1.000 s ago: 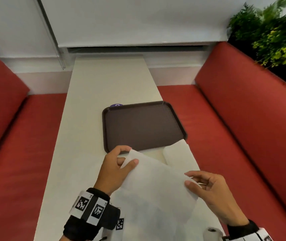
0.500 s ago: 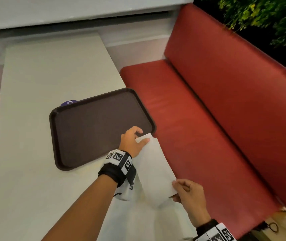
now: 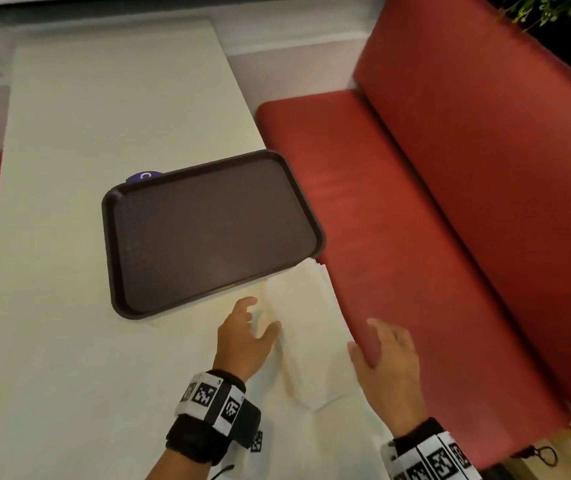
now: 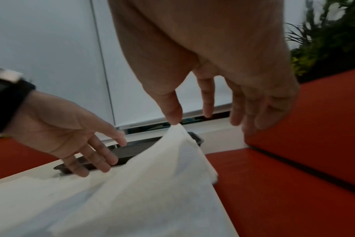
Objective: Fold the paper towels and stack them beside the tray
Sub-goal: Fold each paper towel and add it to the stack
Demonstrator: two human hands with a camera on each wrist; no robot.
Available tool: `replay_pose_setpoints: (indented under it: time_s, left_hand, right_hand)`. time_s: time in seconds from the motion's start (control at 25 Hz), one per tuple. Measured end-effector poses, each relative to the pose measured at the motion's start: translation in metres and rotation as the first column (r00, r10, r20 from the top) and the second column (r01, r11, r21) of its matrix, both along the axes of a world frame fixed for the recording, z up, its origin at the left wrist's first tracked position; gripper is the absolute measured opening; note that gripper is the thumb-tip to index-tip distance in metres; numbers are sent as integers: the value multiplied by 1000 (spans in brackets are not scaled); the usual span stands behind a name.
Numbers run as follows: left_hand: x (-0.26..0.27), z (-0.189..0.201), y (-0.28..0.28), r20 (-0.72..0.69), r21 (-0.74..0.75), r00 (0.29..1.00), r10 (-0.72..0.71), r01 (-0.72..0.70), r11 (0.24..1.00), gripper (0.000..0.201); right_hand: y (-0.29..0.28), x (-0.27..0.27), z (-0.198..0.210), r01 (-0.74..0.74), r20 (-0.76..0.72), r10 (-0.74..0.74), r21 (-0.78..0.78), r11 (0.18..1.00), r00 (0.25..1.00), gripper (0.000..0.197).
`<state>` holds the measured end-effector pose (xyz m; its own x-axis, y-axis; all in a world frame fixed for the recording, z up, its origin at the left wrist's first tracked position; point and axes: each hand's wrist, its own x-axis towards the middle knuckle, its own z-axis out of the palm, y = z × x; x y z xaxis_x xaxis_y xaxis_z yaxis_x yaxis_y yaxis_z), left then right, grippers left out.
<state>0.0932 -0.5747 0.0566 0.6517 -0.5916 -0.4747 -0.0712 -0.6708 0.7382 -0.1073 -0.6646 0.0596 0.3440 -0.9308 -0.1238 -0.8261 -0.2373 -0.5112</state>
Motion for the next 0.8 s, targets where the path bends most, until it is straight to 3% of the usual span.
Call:
replay_pose_setpoints:
  time_s: [0.04, 0.12, 0.2, 0.28, 0.44, 0.56, 0.68, 0.72, 0.8]
  left_hand:
    - [-6, 4, 14, -33, -16, 999, -22, 21, 1000, 46]
    - [-14, 12, 51, -86, -34, 995, -56, 53, 998, 37]
    - [-18, 17, 95, -126, 8, 990, -70, 72, 997, 29]
    - [-19, 18, 140, -152, 83, 988, -40, 53, 995, 28]
    - [-19, 21, 214, -174, 176, 975, 137, -106, 979, 29]
    - [-20, 27, 259, -160, 191, 960, 231, -199, 961, 27]
    - [-24, 29, 297, -139, 189, 948, 286, -258, 948, 25]
    - [-25, 29, 305, -137, 192, 946, 293, -264, 945, 25]
    - [-27, 30, 324, -130, 200, 946, 296, -267, 943, 25]
  right_hand:
    - [-1, 9, 6, -106, 1, 107, -125, 987, 994, 43]
    - [0, 33, 9, -383, -115, 365, -294, 876, 924, 45]
    - [-5, 55, 1, -563, -300, 486, -281, 777, 821, 47]
    - [-13, 69, -7, -587, -445, 471, -164, 793, 761, 51]
    - [-29, 75, -17, -470, -602, 421, 85, 879, 678, 56]
    - [-15, 79, 6, -452, -562, 388, 27, 891, 731, 55]
    - [41, 94, 20, -534, -269, 474, -235, 812, 839, 42]
    - [67, 100, 19, -589, -178, 562, -241, 771, 808, 39]
    - [120, 122, 8, -717, -167, 707, -3, 697, 688, 55]
